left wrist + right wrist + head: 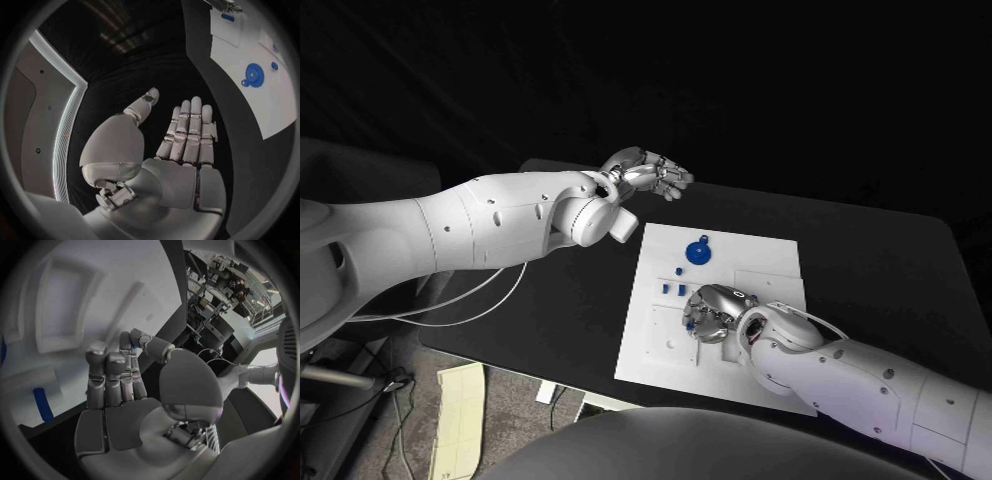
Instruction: Assemble the parts on the task board
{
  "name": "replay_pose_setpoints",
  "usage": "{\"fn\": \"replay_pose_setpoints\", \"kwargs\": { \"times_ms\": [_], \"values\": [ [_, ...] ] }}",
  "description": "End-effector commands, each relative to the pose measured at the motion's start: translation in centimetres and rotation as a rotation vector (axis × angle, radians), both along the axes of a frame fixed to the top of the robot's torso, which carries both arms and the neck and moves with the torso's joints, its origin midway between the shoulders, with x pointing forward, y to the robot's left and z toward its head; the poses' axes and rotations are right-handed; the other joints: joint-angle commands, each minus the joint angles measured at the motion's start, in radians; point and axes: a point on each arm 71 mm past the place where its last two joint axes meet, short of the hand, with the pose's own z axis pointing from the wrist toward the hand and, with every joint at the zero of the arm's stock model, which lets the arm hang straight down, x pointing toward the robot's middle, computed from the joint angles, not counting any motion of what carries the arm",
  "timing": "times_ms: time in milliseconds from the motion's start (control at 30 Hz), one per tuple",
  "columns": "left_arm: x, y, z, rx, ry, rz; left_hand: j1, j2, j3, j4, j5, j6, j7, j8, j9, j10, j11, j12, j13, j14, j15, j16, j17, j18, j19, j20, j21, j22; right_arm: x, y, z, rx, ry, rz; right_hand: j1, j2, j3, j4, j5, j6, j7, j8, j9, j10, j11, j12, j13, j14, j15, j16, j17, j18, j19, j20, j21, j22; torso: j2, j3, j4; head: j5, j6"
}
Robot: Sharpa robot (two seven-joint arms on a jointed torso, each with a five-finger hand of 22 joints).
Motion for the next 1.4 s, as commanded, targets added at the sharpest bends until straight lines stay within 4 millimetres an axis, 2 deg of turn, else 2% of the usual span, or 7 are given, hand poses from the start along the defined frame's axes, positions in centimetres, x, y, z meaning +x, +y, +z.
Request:
{"fn": "replay_pose_setpoints", "kwargs": {
  "times_ms": [33,633,1400],
  "values": [
    [0.01,-0.18,0.17,-0.003,-0.009,-0.004,0.005,-0.005,0.002,0.006,-0.001,-0.006,-0.002,0.005,-0.002,0.002,0.001,-0.006,-0.002,0.009,-0.001,-0.006,0.002,0.015,0.004,0.003,-0.007,0.001,-0.12,0.16,-0.08,-0.012,0.007,0.018,-0.006,0.007,0.002,-0.007,0.004,0.0,0.009,0.003,0.001,-0.008,-0.001,-0.007,0.002,-0.005,-0.003,-0.007,0.0,0.086,0.001,-0.009,-0.001,0.01,0.0,0.0002,0.0004,-0.002,0.0],
    [0.01,-0.21,0.16,-0.003,-0.008,-0.005,0.005,-0.006,0.002,0.006,-0.001,-0.006,-0.001,0.005,-0.002,0.002,0.002,-0.006,-0.002,0.009,-0.001,-0.007,0.004,0.015,0.004,0.003,-0.008,0.002,0.06,0.22,-0.11,-0.021,-0.013,0.021,-0.007,0.007,0.002,-0.007,0.004,0.0,0.009,0.002,0.003,-0.008,-0.001,-0.008,0.004,-0.005,-0.003,-0.007,0.0,0.086,0.0,-0.01,-0.001,0.011,0.0,-0.0011,0.001,-0.003,0.002],
    [-0.04,-0.27,0.17,-0.004,-0.007,-0.007,0.005,-0.006,0.002,0.007,-0.001,-0.007,-0.001,0.005,-0.002,0.003,0.002,-0.007,-0.003,0.01,-0.001,-0.01,0.007,0.015,0.005,0.003,-0.009,0.003,0.16,0.33,-0.35,-0.034,0.0,0.027,-0.008,0.008,0.003,-0.008,0.004,0.0,0.009,0.002,0.004,-0.009,-0.001,-0.008,0.007,-0.006,-0.003,-0.007,0.0,0.086,0.0,-0.01,-0.001,0.012,0.0,-0.0007,0.0011,-0.002,0.0]
  ]
}}
